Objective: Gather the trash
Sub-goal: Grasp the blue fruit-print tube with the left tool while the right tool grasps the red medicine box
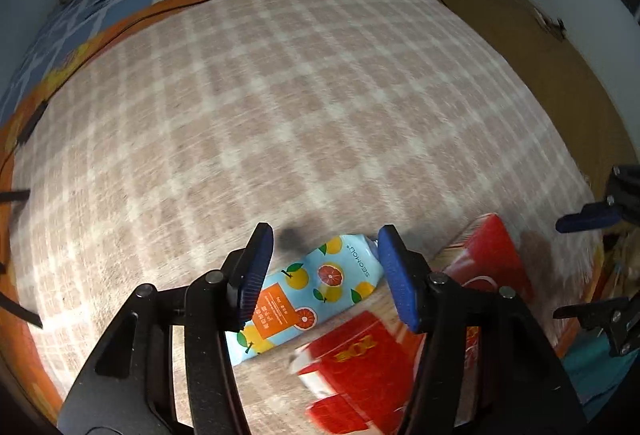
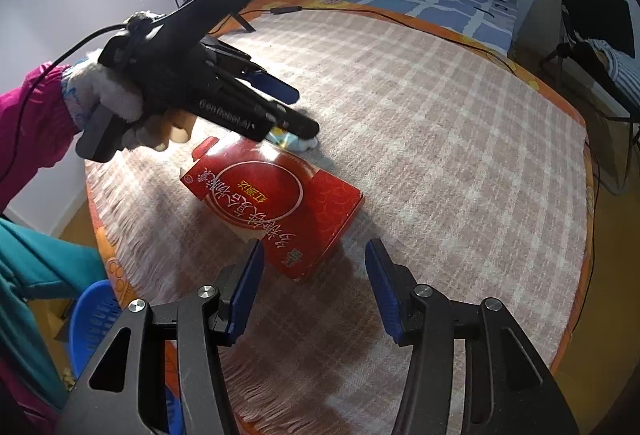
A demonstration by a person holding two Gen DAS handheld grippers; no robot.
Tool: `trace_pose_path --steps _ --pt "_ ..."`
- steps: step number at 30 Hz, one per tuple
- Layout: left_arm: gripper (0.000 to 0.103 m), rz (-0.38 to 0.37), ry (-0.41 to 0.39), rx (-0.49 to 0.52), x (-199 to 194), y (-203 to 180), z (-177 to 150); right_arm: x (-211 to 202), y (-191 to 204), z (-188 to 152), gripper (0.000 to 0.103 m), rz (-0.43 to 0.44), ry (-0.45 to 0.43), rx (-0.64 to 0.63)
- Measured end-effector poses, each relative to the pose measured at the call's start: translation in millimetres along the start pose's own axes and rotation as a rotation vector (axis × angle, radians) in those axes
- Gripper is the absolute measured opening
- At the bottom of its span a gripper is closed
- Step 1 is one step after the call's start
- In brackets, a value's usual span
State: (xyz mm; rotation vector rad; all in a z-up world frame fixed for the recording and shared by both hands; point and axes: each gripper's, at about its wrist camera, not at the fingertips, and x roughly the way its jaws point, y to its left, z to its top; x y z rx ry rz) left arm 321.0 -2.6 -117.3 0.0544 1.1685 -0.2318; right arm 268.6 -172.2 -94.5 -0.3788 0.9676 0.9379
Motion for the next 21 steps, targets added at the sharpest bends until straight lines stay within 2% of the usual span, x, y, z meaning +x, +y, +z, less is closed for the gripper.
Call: trace_pose_path --steps 7,10,13,16,21 --pt "0.058 0.017 0.001 -0.061 -11.6 33.0 -17.4 9.5 6.7 13.8 0.051 0.01 0.01 -0.033" --pt "0.056 0.017 0.005 -0.093 -19.0 50.3 -26.7 15.7 8.5 24.9 0.051 0.054 0.006 -0.036" --pt "0.056 0.027 -0.03 -0.132 -28.3 64.9 -28.3 26.4 5.6 38.6 0.051 0.105 -0.008 -0.001" --pt "0.056 -0.036 -0.041 -0.223 -25.5 82.9 -21.5 41.1 1.1 51.8 0.051 0.157 -0.006 0.059" --pt "0.056 -0.051 -0.014 -0.236 -9.4 93.1 -21.9 64.9 8.0 62.3 0.051 0.148 0.054 0.049"
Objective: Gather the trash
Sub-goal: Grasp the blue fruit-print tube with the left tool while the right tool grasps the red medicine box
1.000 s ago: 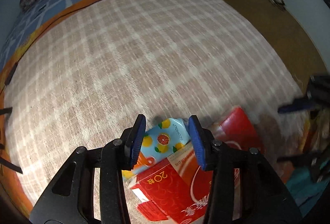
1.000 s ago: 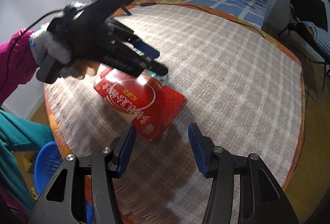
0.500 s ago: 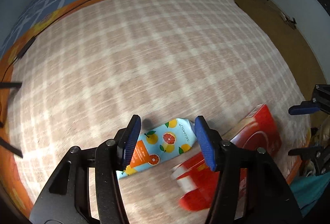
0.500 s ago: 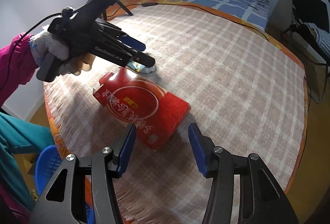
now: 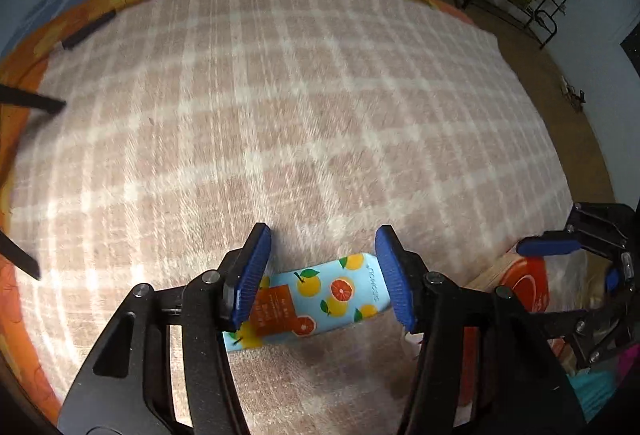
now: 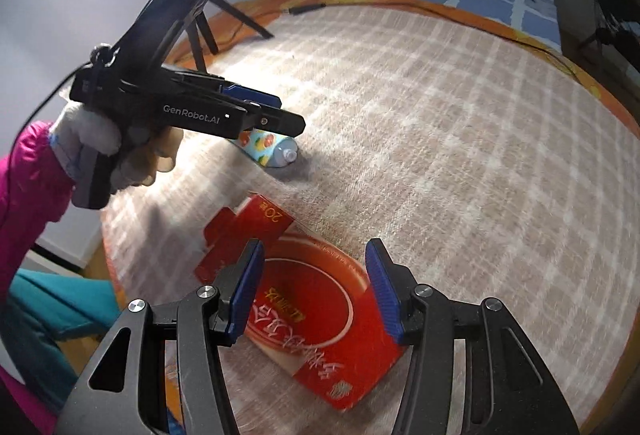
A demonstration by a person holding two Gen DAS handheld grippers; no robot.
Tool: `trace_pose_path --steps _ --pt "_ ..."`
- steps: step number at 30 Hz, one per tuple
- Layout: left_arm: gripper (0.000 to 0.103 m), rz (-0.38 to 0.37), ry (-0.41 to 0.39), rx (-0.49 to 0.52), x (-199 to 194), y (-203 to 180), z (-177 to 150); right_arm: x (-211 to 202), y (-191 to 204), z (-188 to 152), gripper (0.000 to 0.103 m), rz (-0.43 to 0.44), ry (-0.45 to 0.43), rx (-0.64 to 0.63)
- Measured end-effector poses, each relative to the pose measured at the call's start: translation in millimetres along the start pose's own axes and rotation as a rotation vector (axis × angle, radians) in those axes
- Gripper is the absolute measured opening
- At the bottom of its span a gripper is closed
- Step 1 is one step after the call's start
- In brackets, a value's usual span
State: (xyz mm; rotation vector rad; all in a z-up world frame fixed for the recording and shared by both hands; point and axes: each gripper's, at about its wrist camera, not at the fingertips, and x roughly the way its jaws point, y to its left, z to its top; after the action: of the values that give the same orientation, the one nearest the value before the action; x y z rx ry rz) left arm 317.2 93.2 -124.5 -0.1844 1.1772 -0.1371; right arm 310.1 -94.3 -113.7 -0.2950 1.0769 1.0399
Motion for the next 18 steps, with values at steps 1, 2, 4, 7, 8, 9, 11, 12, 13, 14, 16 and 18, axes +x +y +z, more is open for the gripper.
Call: trace_pose_path --steps 1,2,4,7,8,9,11,12,13,14,16,18 --pt "0.056 -0.015 -0.006 -0.003 -2.1 3.0 -2.8 2.0 -0.6 0.3 0.051 0.002 0.009 0.004" --pt "0.056 -0.032 -0.001 -0.014 -4.0 6.9 -5.4 4.6 -1.5 0.4 0.051 0.01 0.023 0.011" --pt "0.055 -0.045 0.013 -0.033 -8.1 15.4 -11.2 7.6 -4.1 -1.9 0.051 0.046 0.056 0.033" --pt "0.055 -0.049 0.035 -0.032 -19.2 22.4 -26.1 2.9 -3.5 -11.2 0.051 0.071 0.081 0.035" --pt "0.055 -0.047 0.042 -0.021 -21.5 22.9 -31.6 0.5 -1.0 -16.5 0.051 0.078 0.094 0.028" --pt "0.055 -0.04 0.052 -0.004 -24.1 22.6 -39.8 -1.8 1.5 -21.6 0.051 0.088 0.106 0.022" --pt "0.055 -0.026 0.062 0.037 -30.0 20.3 -57.5 -4.6 6.8 -30.6 0.051 0.097 0.131 0.007" --pt "0.055 -0.025 0.064 0.046 -32.9 19.2 -65.2 -5.4 10.5 -34.3 0.051 0.09 0.141 -0.002" --pt "0.055 -0.027 0.066 0.05 -35.2 18.2 -70.2 -6.6 15.1 -38.4 0.051 0.086 0.151 -0.014" --pt "0.055 -0.033 0.066 0.062 -38.8 16.6 -78.5 -7.5 20.5 -42.1 0.051 0.079 0.16 -0.031" --pt "0.055 0.006 0.066 0.094 -41.7 9.5 -91.1 -7.8 33.9 -47.8 0.054 0.039 0.173 -0.084" --pt "0.055 0.046 0.064 0.137 -40.2 -1.6 -103.2 -5.9 47.0 -50.2 0.066 -0.016 0.175 -0.142"
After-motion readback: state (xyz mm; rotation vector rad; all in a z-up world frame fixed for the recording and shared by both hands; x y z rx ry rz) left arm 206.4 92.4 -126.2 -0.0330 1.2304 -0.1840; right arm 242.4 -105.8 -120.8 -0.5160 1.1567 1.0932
